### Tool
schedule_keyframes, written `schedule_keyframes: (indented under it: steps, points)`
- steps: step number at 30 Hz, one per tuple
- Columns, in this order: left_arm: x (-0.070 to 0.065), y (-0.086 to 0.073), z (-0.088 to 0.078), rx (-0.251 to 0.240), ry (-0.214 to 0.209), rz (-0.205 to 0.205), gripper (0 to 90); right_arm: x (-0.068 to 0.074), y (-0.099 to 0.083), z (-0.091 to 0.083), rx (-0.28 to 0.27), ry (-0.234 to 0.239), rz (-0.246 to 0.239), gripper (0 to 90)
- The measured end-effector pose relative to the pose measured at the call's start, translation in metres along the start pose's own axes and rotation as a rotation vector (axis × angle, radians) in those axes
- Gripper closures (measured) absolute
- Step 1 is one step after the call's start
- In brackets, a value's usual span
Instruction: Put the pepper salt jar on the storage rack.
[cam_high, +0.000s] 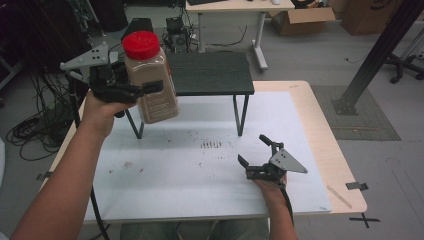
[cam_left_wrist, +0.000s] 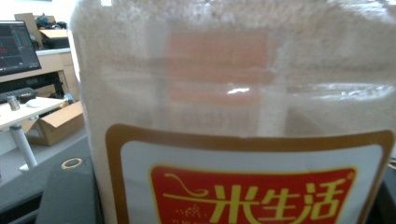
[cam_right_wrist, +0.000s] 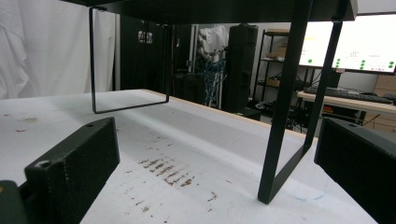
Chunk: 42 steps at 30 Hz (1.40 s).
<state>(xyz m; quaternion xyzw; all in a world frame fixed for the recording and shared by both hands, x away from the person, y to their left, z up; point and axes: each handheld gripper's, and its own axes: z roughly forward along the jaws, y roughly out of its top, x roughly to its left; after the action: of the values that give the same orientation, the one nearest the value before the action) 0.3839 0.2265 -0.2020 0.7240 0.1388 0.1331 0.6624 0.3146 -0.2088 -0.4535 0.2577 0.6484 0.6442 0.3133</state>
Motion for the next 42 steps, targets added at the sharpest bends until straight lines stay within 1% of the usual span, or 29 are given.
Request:
schedule_keyframes:
  steps: [3,5,6,9,12,15,18,22,24,25,29,33,38,40,42]
  points:
    - [0.005,0.008,0.0,-0.011,0.001,-0.005,25.2,0.0,0.0,0.0,0.0,0.0,0.001,0.0]
    - [0.012,0.017,-0.001,-0.033,0.0,-0.016,25.1,0.0,0.0,0.0,0.0,0.001,0.0,0.0]
    - [0.012,0.017,-0.001,-0.033,0.0,-0.016,25.1,0.0,0.0,0.0,0.0,0.001,0.0,0.0]
    - [0.02,0.024,-0.001,-0.043,0.007,-0.016,25.1,0.0,0.0,0.0,0.0,0.0,0.0,0.0]
    - [0.027,0.028,0.0,-0.046,0.019,-0.018,25.1,0.0,0.0,0.0,0.0,0.0,0.001,0.0]
    - [0.034,0.029,0.004,-0.032,0.036,-0.02,25.1,0.0,0.0,0.0,0.0,0.0,0.001,0.0]
    - [0.04,0.028,0.007,-0.022,0.055,-0.018,25.1,0.0,0.0,0.0,0.0,0.0,0.0,0.0]
    - [0.05,0.025,0.01,-0.017,0.07,-0.033,25.1,0.0,0.0,0.0,0.0,-0.001,0.001,0.0]
    - [0.056,0.022,0.013,-0.014,0.085,-0.036,25.1,0.0,0.0,0.0,-0.001,-0.001,0.0,0.0]
    - [0.056,0.022,0.013,-0.014,0.085,-0.036,25.1,0.0,0.0,0.0,-0.001,-0.001,0.0,0.0]
    - [0.068,0.018,0.017,-0.011,0.106,-0.045,25.1,0.0,0.0,0.0,-0.003,-0.001,-0.001,0.0]
    - [0.075,0.015,0.02,-0.005,0.128,-0.05,25.0,0.0,0.0,0.0,-0.002,-0.001,-0.003,0.0]
    - [0.087,0.009,0.021,-0.012,0.146,-0.062,25.0,0.0,0.0,0.0,-0.003,0.0,-0.002,0.0]
    - [0.092,0.006,0.021,-0.018,0.163,-0.069,25.0,0.0,0.0,0.0,-0.003,0.0,-0.001,0.0]
    - [0.094,0.005,0.021,-0.021,0.168,-0.07,25.0,0.0,0.0,0.0,-0.003,0.0,-0.002,0.0]
